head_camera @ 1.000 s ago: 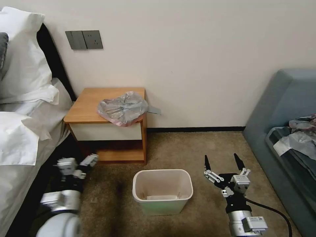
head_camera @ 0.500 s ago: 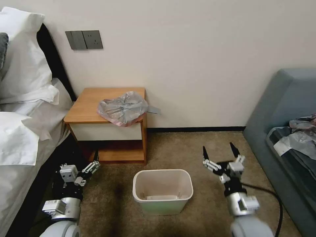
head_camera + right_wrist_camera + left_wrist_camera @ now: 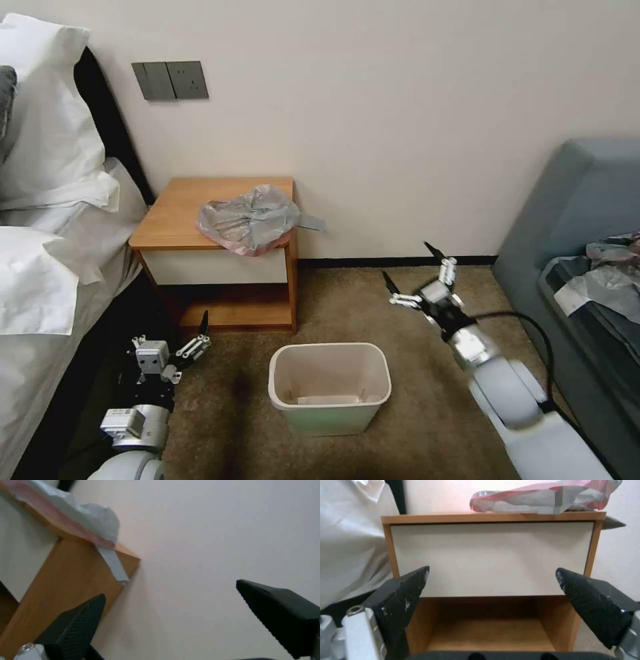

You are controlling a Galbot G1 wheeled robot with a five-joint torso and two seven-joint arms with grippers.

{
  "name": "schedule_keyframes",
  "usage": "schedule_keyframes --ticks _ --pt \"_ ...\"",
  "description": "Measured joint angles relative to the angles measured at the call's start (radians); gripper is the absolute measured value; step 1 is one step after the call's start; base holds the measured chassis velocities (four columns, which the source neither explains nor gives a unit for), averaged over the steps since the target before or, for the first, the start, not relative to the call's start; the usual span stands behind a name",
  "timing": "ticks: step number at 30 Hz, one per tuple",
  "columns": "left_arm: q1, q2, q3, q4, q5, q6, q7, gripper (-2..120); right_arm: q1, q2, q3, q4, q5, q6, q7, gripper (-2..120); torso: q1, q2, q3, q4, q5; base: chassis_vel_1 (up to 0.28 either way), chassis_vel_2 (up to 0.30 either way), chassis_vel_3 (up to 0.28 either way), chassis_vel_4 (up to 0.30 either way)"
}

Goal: Pick up the garbage bag from the table and place it over the trash can.

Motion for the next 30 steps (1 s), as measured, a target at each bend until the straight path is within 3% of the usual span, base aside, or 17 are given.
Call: schedule_keyframes --ticks 8,13,16,21,25,27,28,30 --pt "-0.01 -0.004 -0.001 0.024 0.004 -0.009 -0.006 100 0.235 0.001 -0.183 -0.194 -0.118 0.02 -0.023 100 0.0 0.0 0.0 0.0 -0.0003 0.0 0.0 0.0 0.0" --pt "-0.012 -0.008 -0.001 0.028 0.004 -0.009 -0.009 100 0.308 0.038 -0.221 -0.269 -0.167 0.034 -0.032 100 0.0 0.0 0.0 0.0003 -0.0004 0.0 0.0 0.0 0.0" --pt "-0.013 -0.009 -0.005 0.031 0.003 -0.009 -0.013 100 0.315 0.071 -0.22 -0.29 -0.116 0.014 -0.025 100 0.0 0.0 0.0 -0.0001 -0.0004 0.0 0.0 0.0 0.0" --pt "-0.018 -0.003 -0.012 0.038 0.002 -0.009 -0.024 100 0.352 0.134 -0.25 -0.31 0.217 -0.085 0.057 100 0.0 0.0 0.0 -0.0002 -0.0003 0.0 0.0 0.0 0.0" --pt "-0.023 -0.002 -0.013 0.039 0.001 -0.006 -0.027 100 0.399 0.175 -0.27 -0.338 0.332 -0.102 0.079 100 0.0 0.0 0.0 0.0 -0.0005 0.0 0.0 0.0 0.0" --pt "-0.025 -0.006 -0.011 0.039 0.002 -0.002 -0.028 100 0.448 0.206 -0.317 -0.356 0.499 -0.13 0.118 100 0.0 0.0 0.0 0.0001 -0.0007 0.0 0.0 0.0 0.0" --pt "-0.025 -0.006 -0.011 0.039 0.002 -0.002 -0.028 100 0.448 0.206 -0.317 -0.356 0.499 -0.13 0.118 100 0.0 0.0 0.0 0.0001 -0.0007 0.0 0.0 0.0 0.0" --pt "-0.025 -0.013 -0.011 0.04 0.006 -0.001 -0.029 100 0.477 0.246 -0.359 -0.356 0.71 -0.173 0.194 100 0.0 0.0 0.0 0.0 -0.0006 0.0 0.0 0.0 0.0"
